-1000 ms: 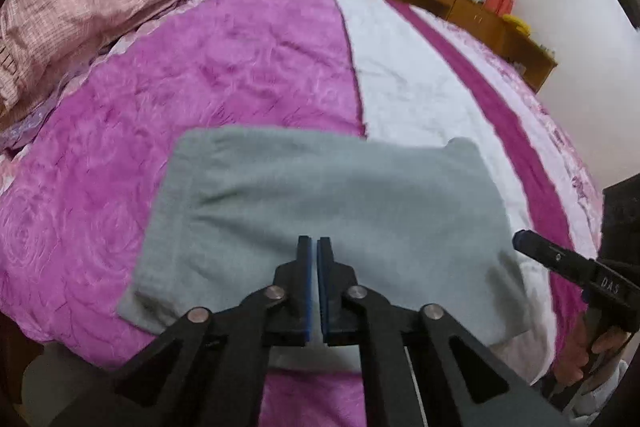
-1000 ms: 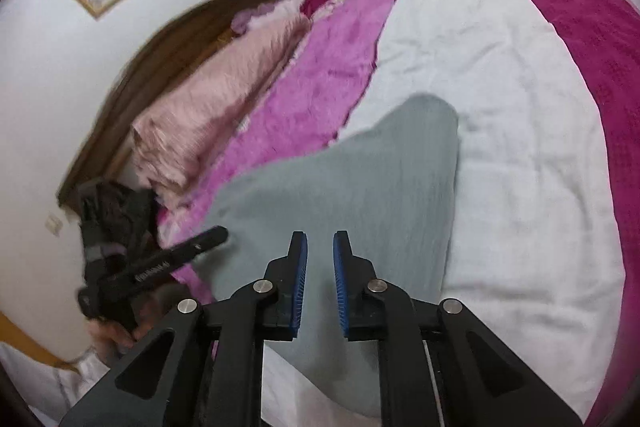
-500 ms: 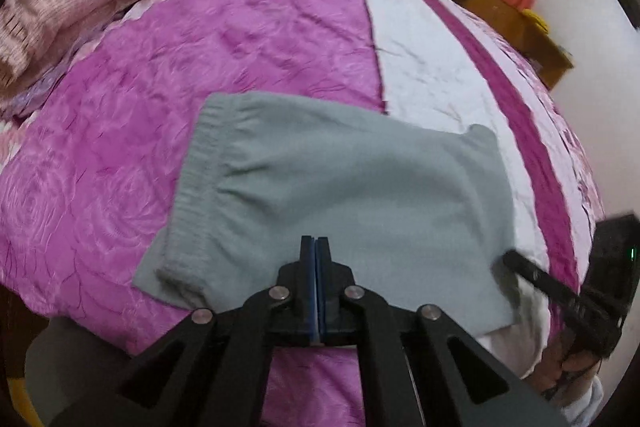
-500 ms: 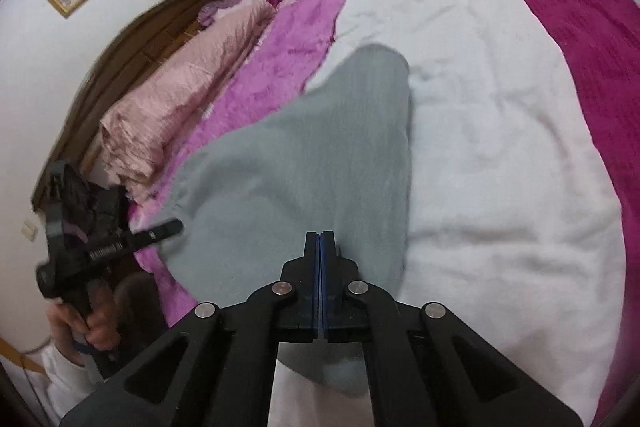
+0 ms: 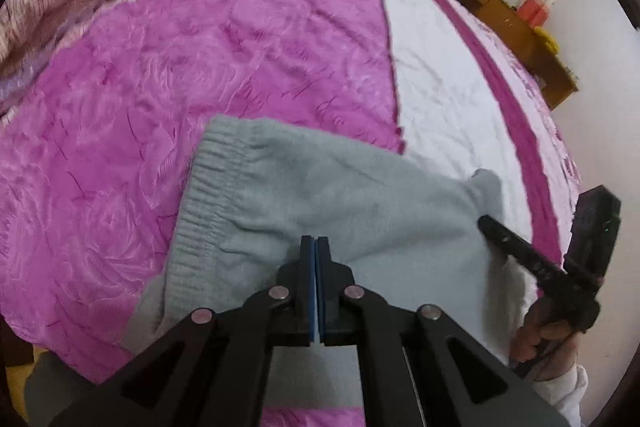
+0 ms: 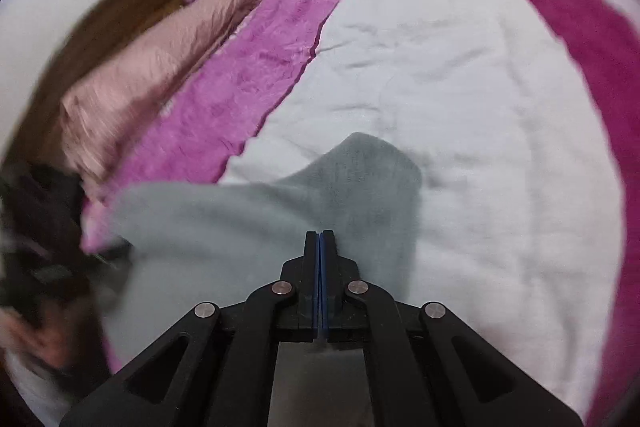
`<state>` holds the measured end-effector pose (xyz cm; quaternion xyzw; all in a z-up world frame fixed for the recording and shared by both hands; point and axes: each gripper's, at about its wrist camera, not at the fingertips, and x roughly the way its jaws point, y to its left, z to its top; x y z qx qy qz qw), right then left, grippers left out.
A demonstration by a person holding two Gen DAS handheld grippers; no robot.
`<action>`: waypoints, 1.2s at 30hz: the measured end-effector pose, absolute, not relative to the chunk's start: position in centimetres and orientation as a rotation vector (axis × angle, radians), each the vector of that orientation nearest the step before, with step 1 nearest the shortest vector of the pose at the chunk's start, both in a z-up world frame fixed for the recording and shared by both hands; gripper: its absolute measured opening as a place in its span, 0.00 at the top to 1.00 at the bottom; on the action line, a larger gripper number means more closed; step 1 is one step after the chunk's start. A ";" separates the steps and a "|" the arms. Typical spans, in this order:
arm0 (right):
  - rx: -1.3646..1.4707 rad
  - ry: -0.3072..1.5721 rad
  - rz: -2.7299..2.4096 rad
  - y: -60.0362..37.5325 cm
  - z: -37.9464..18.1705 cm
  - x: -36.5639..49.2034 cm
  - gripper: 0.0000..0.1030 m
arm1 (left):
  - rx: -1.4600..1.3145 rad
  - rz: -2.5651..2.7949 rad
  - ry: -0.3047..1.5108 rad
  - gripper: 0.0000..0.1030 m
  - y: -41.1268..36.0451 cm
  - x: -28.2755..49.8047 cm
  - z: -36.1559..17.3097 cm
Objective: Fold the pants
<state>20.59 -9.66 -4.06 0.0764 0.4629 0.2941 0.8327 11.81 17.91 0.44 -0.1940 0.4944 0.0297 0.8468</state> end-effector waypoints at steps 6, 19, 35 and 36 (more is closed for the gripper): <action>0.114 0.887 0.626 -9.8 -0.5 19.7 1.00 | -0.355 -0.018 0.982 0.99 15.6 12.2 2.7; 0.257 0.905 0.547 -13.4 -1.8 21.1 1.00 | -0.386 -0.019 1.006 0.99 15.8 13.2 -0.4; 0.390 0.993 0.586 -15.2 -3.8 20.5 0.98 | -0.399 -0.017 1.007 0.97 15.4 12.8 -1.9; 0.422 1.007 0.591 -15.7 -3.9 19.9 0.95 | -0.408 -0.026 1.005 0.95 15.4 12.6 -1.6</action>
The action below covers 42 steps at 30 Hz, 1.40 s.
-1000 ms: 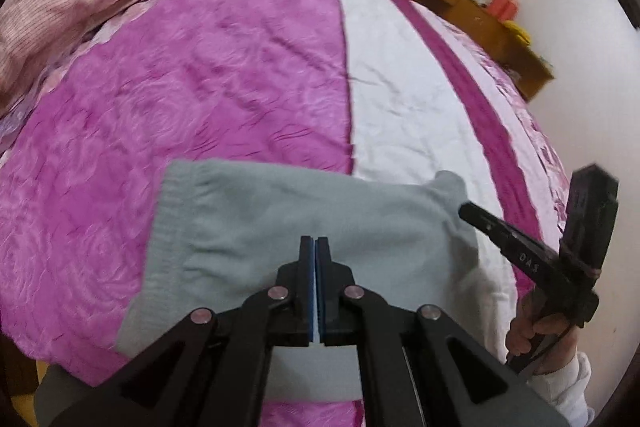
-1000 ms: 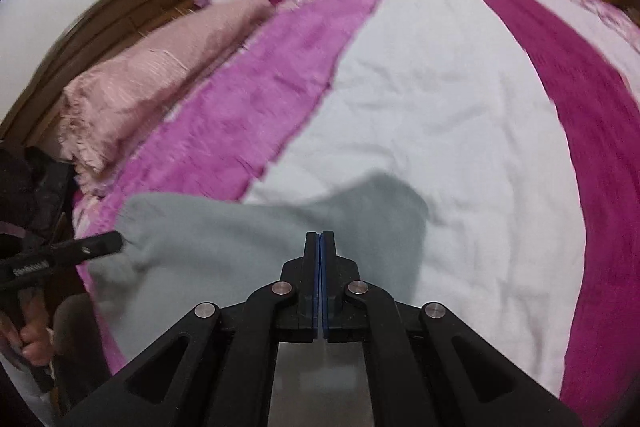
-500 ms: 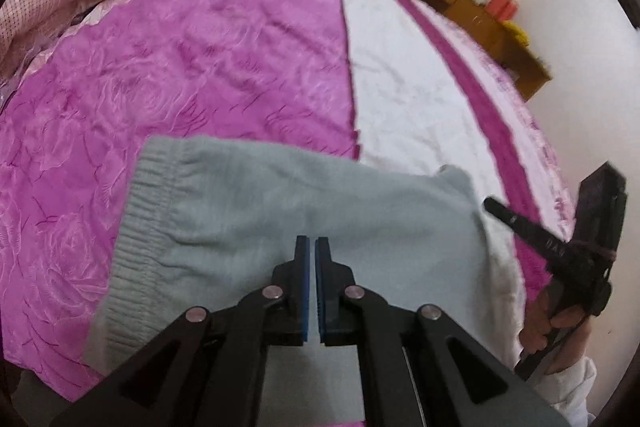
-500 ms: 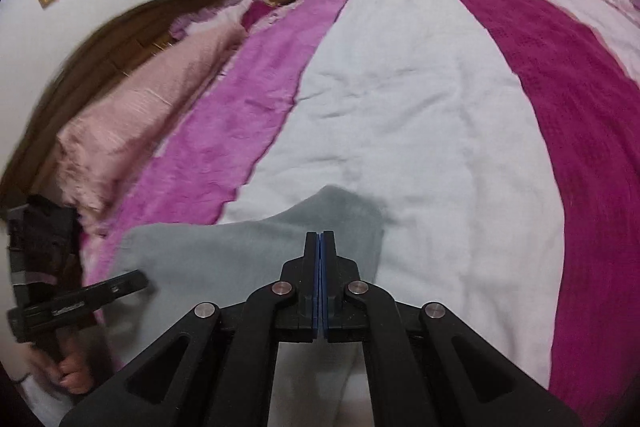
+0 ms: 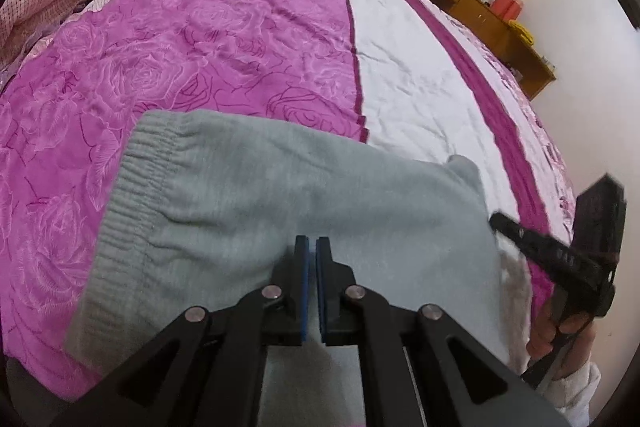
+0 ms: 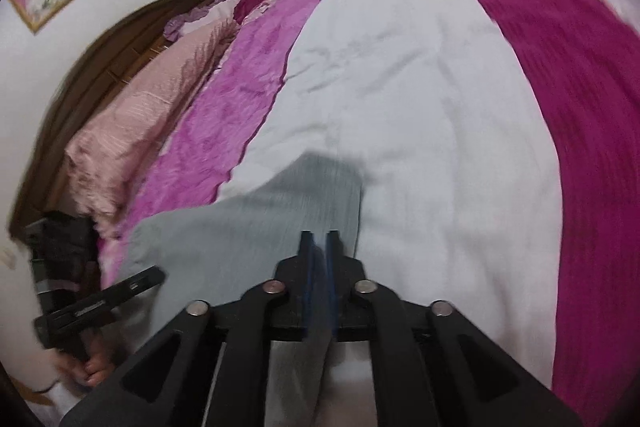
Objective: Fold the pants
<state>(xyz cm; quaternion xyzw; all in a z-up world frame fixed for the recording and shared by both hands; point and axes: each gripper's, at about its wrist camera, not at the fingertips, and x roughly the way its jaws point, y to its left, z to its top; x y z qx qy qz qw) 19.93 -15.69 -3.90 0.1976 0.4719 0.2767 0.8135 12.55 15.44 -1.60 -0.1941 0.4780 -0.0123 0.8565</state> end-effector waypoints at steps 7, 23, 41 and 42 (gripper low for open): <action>0.701 1.144 0.664 -18.3 -7.0 14.9 0.67 | -0.393 -0.046 0.981 0.83 14.9 10.2 -0.5; 0.765 1.109 0.709 -15.8 -8.0 17.9 0.91 | -0.425 -0.105 0.959 0.90 10.8 12.8 -1.0; 0.591 1.014 0.680 -12.5 1.7 16.5 0.96 | -0.377 -0.079 1.088 0.95 8.8 8.5 -3.5; 0.588 1.025 0.699 -12.1 2.0 16.5 0.96 | -0.377 -0.073 1.087 0.95 8.8 8.5 -3.8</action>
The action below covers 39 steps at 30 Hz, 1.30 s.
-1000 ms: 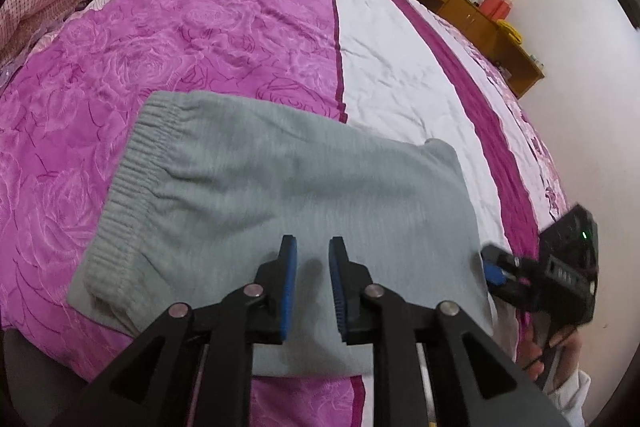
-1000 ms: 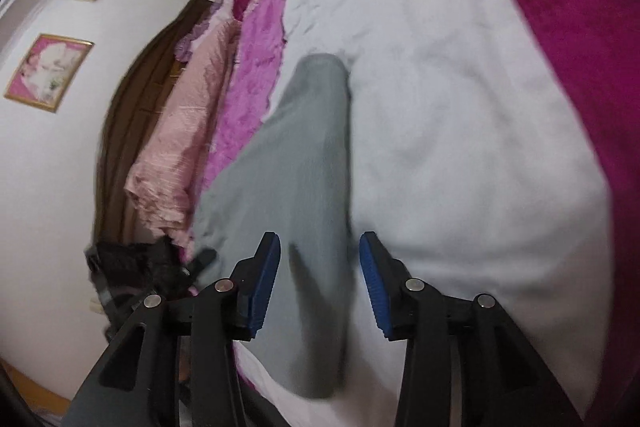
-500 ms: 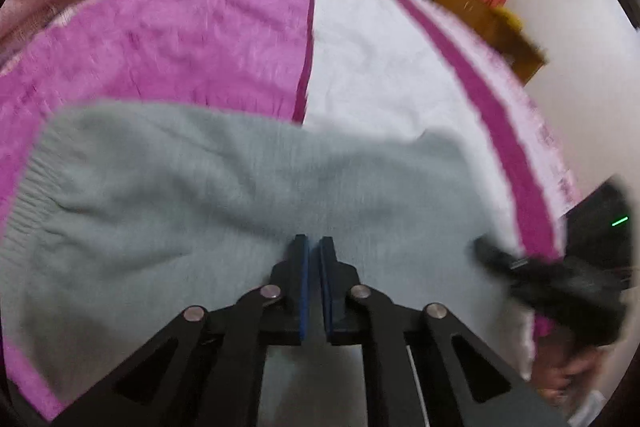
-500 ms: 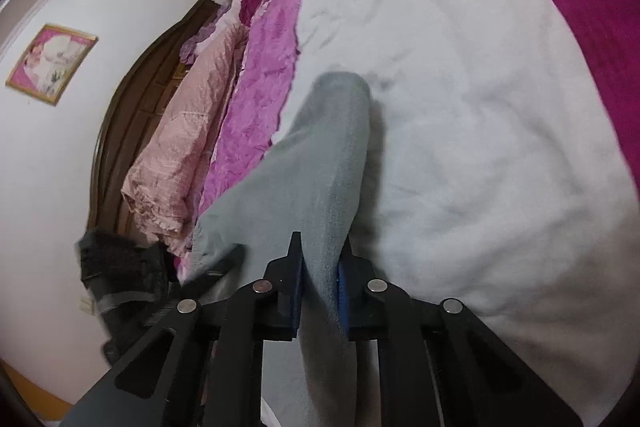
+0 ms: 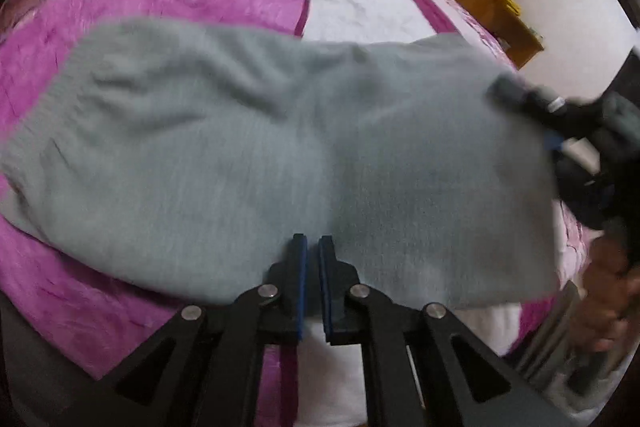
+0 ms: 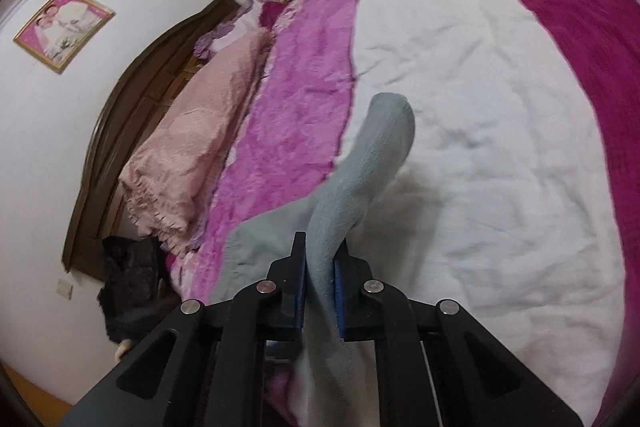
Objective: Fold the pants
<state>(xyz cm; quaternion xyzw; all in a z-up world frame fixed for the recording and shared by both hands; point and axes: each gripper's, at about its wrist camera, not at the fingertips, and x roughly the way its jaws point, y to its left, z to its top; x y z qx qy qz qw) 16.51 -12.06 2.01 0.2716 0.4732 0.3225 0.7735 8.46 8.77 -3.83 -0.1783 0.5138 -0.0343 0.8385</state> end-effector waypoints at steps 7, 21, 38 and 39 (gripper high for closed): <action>0.526 0.991 0.675 -10.3 3.8 15.8 0.96 | -0.285 -0.027 1.009 0.90 8.0 6.6 -1.1; 0.454 1.098 0.600 -0.5 6.4 16.6 0.93 | -0.509 0.092 0.825 0.43 19.6 1.2 5.7; 0.251 1.228 0.491 14.6 1.1 17.9 0.93 | -0.708 0.219 0.872 0.43 28.0 -1.9 0.8; 0.239 1.225 0.489 14.8 0.9 17.7 0.93 | -0.704 0.221 0.871 0.43 28.2 -2.0 0.8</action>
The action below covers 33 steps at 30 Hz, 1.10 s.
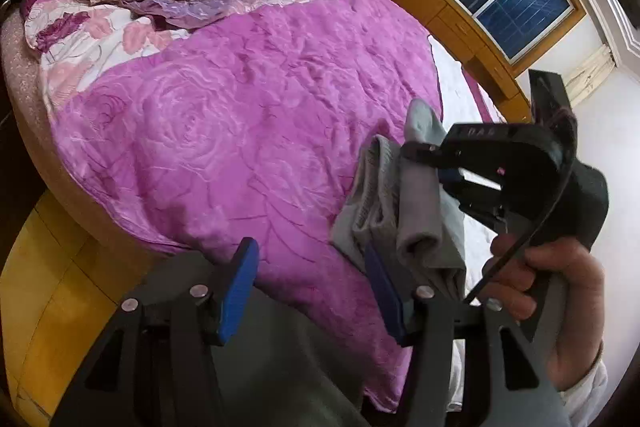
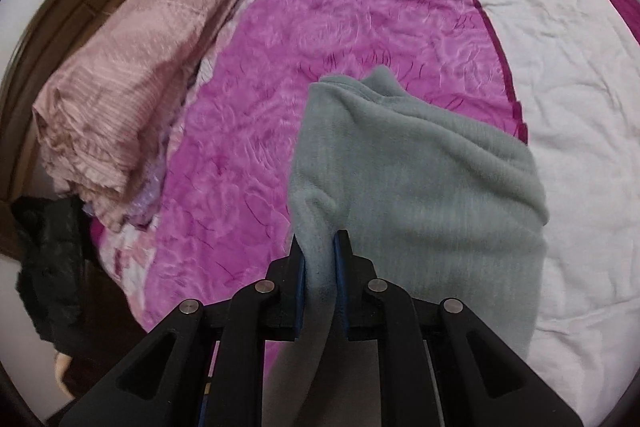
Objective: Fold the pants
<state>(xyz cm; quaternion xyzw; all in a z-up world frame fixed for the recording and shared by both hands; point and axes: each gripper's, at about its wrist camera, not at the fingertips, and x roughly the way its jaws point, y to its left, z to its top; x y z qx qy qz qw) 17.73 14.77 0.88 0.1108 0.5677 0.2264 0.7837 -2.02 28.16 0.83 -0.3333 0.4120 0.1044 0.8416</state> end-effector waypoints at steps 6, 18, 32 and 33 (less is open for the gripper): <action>0.099 1.177 0.497 16.2 1.8 16.7 0.93 | -0.718 0.218 0.853 0.43 29.1 -2.2 0.7; 0.239 1.183 0.586 16.0 0.2 16.7 0.83 | -0.688 0.196 0.835 0.43 28.6 0.3 0.9; 0.387 1.044 0.811 7.5 3.9 13.5 0.55 | -0.494 0.125 0.826 0.40 27.0 4.4 4.1; 0.411 1.040 0.809 6.0 3.9 13.6 0.54 | -0.490 0.091 0.836 0.37 27.0 5.0 4.1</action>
